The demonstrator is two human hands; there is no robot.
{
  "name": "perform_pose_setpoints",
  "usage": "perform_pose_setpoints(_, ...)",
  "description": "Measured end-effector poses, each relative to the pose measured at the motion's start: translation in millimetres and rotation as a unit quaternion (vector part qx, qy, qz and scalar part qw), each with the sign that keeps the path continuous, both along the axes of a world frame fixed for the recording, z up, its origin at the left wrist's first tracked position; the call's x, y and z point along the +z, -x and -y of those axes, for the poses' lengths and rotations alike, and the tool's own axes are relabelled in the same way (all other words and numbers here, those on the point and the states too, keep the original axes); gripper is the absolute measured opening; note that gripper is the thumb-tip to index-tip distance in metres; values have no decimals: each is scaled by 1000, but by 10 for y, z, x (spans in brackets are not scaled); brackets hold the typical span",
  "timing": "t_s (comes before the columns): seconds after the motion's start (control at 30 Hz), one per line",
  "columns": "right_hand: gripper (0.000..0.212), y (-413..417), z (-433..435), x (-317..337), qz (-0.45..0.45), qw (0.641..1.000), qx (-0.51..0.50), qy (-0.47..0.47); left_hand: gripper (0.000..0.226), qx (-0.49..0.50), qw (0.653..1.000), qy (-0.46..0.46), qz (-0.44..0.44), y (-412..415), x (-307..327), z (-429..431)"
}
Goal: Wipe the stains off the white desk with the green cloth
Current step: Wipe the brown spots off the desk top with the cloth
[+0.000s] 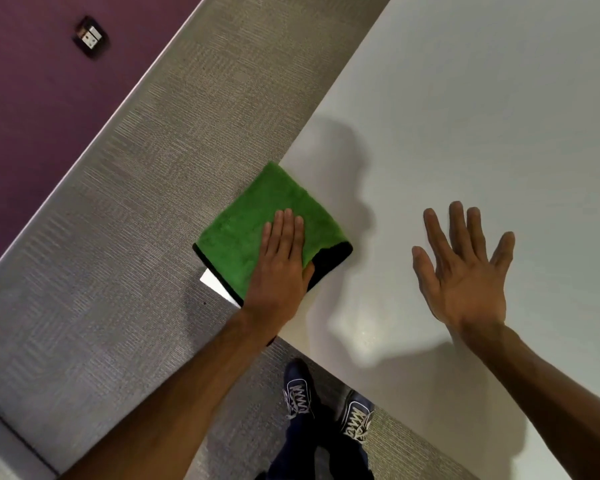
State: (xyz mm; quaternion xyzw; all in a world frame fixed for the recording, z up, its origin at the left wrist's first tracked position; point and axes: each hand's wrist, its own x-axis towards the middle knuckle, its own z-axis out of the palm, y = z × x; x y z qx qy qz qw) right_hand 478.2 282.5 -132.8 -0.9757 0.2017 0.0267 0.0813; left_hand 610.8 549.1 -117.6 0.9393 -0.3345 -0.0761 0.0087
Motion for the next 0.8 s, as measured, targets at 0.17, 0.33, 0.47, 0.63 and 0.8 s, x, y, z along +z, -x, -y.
perform_pose_setpoints(0.17, 69, -4, 26, -52, 9, 1000, 9, 17, 68, 50, 999, 11, 0, -676, 23, 413)
perform_pose_setpoints(0.33, 68, 6, 25, -59, 22, 1000, 12, 6, 65, 107, 994, 24, -12, -1013, 36, 620)
perform_pose_setpoints(0.47, 68, 17, 0, -53, 23, 1000, 8, 13, 64, 121, 992, 35, -12, -842, 27, 539)
perform_pose_setpoints(0.63, 69, 10, -3, -25, 30, 999, 9, -9, 64, 86, 996, 9, -22, -700, 46, 305)
perform_pose_setpoints(0.8, 68, -3, -14, -18, 50, 998, 12, -47, 59, 183, 978, 69, -77, -1247, 51, 493)
